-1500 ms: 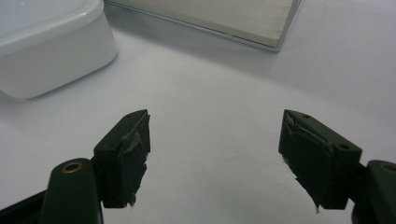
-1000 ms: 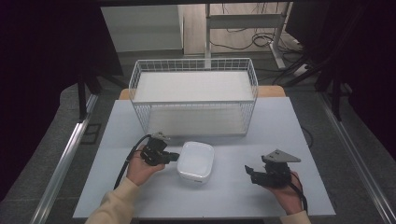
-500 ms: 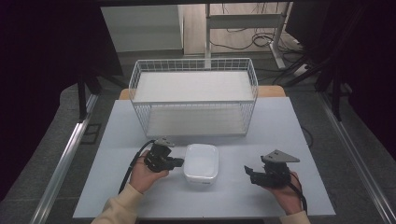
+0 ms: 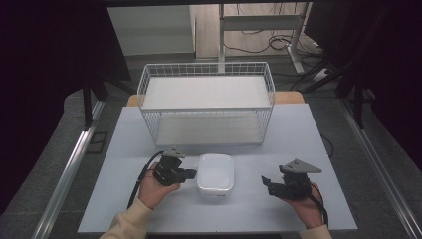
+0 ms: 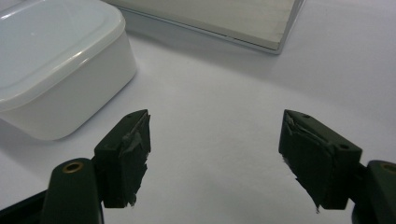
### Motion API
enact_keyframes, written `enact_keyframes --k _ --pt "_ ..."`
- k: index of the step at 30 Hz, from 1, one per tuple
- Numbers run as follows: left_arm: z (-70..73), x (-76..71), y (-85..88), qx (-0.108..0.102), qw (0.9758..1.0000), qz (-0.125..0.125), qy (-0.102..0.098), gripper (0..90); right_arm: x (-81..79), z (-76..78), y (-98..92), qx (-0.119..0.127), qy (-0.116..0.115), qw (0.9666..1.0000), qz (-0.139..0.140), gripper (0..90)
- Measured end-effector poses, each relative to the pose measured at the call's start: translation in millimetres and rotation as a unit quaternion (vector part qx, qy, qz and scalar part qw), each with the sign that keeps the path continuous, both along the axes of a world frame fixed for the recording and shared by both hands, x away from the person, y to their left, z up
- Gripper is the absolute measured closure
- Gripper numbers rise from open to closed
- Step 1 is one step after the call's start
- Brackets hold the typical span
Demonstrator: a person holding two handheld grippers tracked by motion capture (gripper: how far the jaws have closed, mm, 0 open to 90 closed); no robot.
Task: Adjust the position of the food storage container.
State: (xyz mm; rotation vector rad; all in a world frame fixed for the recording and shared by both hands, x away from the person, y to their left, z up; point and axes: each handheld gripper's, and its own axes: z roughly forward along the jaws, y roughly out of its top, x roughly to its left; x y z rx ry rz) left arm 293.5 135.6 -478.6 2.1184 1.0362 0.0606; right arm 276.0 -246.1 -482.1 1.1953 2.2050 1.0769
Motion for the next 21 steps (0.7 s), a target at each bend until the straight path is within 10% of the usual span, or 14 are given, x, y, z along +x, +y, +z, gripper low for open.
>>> enact_keyframes --k 6,9,21 --pt "8.8 -8.8 14.5 -0.022 0.9991 0.027 -0.023 83.1 -0.2 1.9 -0.8 0.004 -0.005 1.0 0.002 24.1" --pt "16.1 -16.8 23.7 -0.035 0.9969 0.057 -0.041 58.0 -0.5 2.8 -0.6 0.009 -0.005 0.9999 0.006 24.0" --pt "20.2 -15.4 39.5 -0.056 0.9937 0.092 -0.031 37.0 -1.5 8.7 1.6 0.04 0.002 0.9992 0.001 23.4"
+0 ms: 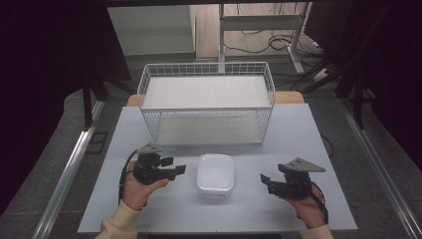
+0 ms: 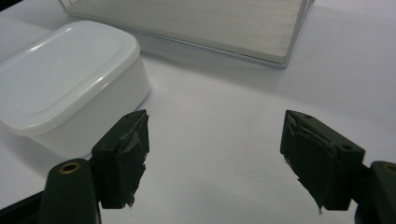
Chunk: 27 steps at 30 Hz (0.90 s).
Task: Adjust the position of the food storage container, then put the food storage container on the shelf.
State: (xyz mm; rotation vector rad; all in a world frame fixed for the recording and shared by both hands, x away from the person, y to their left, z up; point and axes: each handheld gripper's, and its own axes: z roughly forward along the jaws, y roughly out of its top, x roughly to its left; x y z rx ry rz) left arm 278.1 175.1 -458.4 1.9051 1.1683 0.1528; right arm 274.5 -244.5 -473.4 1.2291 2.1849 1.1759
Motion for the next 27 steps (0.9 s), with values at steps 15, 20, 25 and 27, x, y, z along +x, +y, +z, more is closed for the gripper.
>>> enact_keyframes --k 15,20,25,27 --pt "3.9 9.1 -0.9 -0.025 0.9994 -0.005 0.023 33.7 8.1 26.4 17.3 0.076 0.049 0.9958 0.019 26.7" --pt "0.4 17.9 -3.2 -0.044 0.9982 -0.008 0.041 32.9 21.5 29.6 35.3 0.095 0.071 0.9922 0.037 27.2" --pt "-6.5 22.1 -5.5 -0.043 0.9976 -0.014 0.053 32.3 28.8 22.3 53.1 0.114 0.091 0.9878 0.053 28.6" --pt "-7.9 23.1 -6.0 -0.044 0.9974 -0.012 0.056 32.2 30.3 18.1 56.9 0.111 0.1 0.9871 0.057 29.2"
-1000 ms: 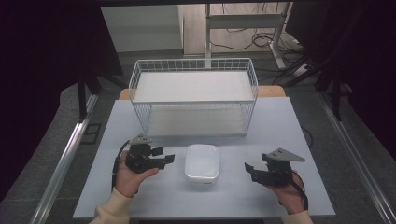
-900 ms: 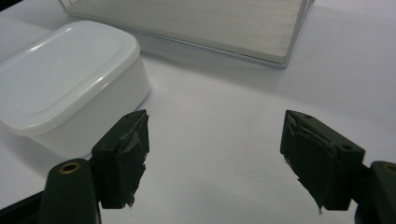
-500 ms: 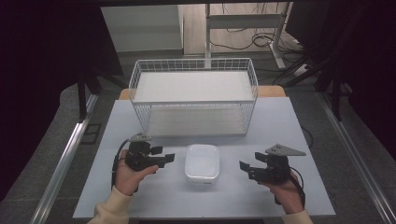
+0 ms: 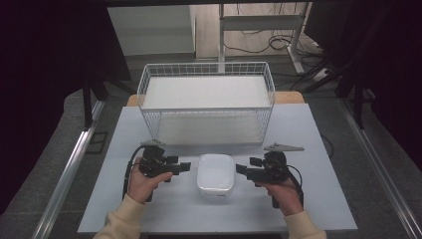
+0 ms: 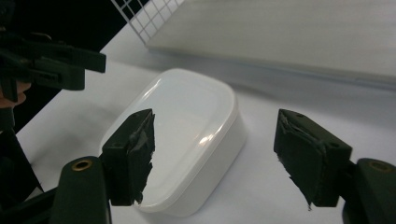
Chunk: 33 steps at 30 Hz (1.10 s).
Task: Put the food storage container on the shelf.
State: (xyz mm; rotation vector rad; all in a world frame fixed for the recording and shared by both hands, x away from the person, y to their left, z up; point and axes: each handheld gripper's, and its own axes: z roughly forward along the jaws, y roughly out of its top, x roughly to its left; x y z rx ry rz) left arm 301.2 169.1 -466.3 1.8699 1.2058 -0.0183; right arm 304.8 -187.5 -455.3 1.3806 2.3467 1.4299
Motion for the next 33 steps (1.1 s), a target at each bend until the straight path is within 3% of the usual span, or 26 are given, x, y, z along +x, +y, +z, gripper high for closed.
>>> enact_keyframes --k 5,10,14,17,27,33 --pt "-5.5 2.9 -4.4 -0.011 0.9997 -0.011 0.016 31.8 2.5 -5.1 3.5 0.003 0.006 1.0 0.004 31.7" --pt "-11.1 6.1 -11.1 -0.036 0.9985 -0.021 0.036 31.6 3.6 -9.6 6.1 0.012 0.016 0.9998 0.005 34.0" --pt "-17.3 9.5 -14.0 -0.038 0.9978 -0.022 0.048 31.1 3.3 -13.3 9.6 0.008 0.02 0.9997 0.006 34.1" --pt "-23.3 13.2 -14.3 -0.048 0.9966 -0.024 0.063 31.0 3.5 -17.4 13.3 0.007 0.025 0.9996 0.009 34.4" --pt "-28.0 18.5 -21.0 -0.078 0.9928 -0.036 0.083 31.0 5.1 -23.9 16.5 0.014 0.037 0.9992 0.007 35.6" --pt "-33.3 21.2 -24.0 -0.072 0.9922 -0.043 0.092 31.0 6.3 -30.0 20.5 0.019 0.05 0.9986 0.006 36.4"
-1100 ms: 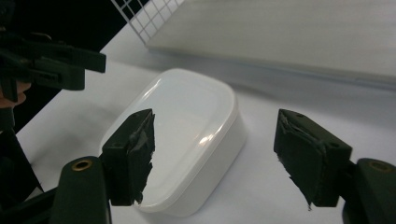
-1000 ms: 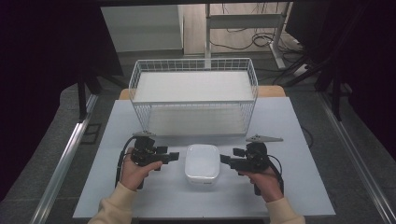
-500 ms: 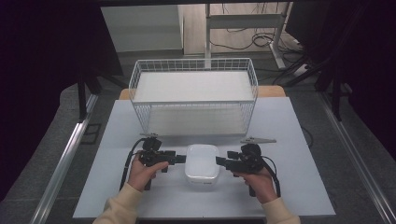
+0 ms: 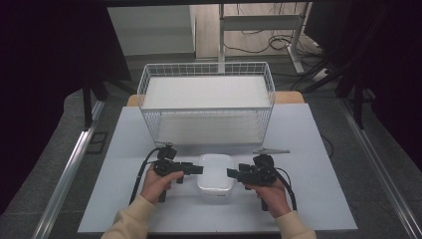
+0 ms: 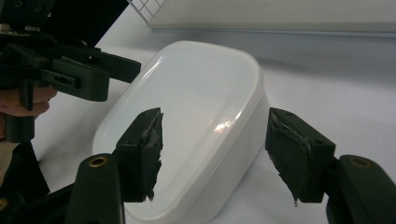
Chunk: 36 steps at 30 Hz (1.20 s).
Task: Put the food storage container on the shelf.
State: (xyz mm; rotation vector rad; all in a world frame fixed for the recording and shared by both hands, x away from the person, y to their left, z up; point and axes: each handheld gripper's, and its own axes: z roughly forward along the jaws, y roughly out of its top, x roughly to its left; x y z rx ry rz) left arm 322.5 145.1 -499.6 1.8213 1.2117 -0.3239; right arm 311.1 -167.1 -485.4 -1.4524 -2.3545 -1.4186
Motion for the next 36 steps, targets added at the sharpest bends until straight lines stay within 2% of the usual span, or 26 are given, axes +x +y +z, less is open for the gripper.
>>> enact_keyframes --k 11,14,15,17,19,20,21,22,23,25,27,29,32,36 --pt "-4.9 -2.1 -9.2 0.005 0.9999 -0.007 0.015 31.3 0.1 -8.5 5.5 0.004 0.018 0.9998 -0.002 37.9" --pt "-7.8 -2.7 -10.6 -0.009 0.9995 -0.005 0.029 33.6 -0.3 -10.1 6.7 0.004 0.023 0.9997 -0.001 39.3" --pt "-8.6 -4.1 -12.7 -0.012 0.9994 0.002 0.033 38.4 -1.4 -10.0 7.3 0.006 0.025 0.9997 0.002 43.2" --pt "-8.8 -4.9 -13.2 -0.012 0.9994 -0.002 0.033 39.7 -1.9 -9.8 7.7 0.008 0.027 0.9996 0.002 43.9" --pt "-6.1 -7.8 -13.2 0.002 0.9996 0.0 0.027 44.8 -3.5 -9.0 7.0 0.001 0.029 0.9996 -0.005 50.2" --pt "-6.1 -7.8 -13.2 0.002 0.9996 0.0 0.027 46.3 -3.5 -9.0 7.0 0.001 0.029 0.9996 -0.005 50.2" --pt "-4.2 -9.5 -12.2 0.01 0.9998 0.0 0.019 47.9 -4.2 -7.7 4.6 0.008 0.036 0.9993 -0.006 54.7" --pt "-4.2 -9.5 -12.2 0.01 0.9998 0.0 0.019 49.2 -4.2 -7.7 4.6 0.008 0.036 0.9993 -0.006 54.7" --pt "-2.2 -11.2 -10.4 0.01 0.9998 0.003 0.016 50.4 -5.5 -5.2 1.5 0.024 0.04 0.9989 -0.003 60.0" --pt "-0.9 -12.3 -9.3 0.01 0.9998 0.008 0.013 51.7 -6.2 -3.9 0.2 0.029 0.043 0.9987 -0.001 61.7" --pt "1.3 -14.6 -7.1 0.01 0.9999 0.01 0.01 58.0 -7.6 -2.3 -2.2 0.045 0.049 0.9978 0.001 65.8" --pt "3.8 -17.7 -6.1 0.009 0.9999 0.011 0.003 59.7 -7.7 -2.6 -3.1 0.046 0.049 0.9977 0.001 66.5" --pt "6.9 -21.4 -4.8 0.004 0.9999 0.007 -0.006 67.7 -7.8 -3.8 -6.7 0.051 0.055 0.9972 -0.005 69.5" --pt "9.7 -24.5 -4.1 0.0 0.9999 0.003 -0.014 71.1 -9.2 -2.8 -11.0 0.058 0.058 0.9966 -0.006 71.7"
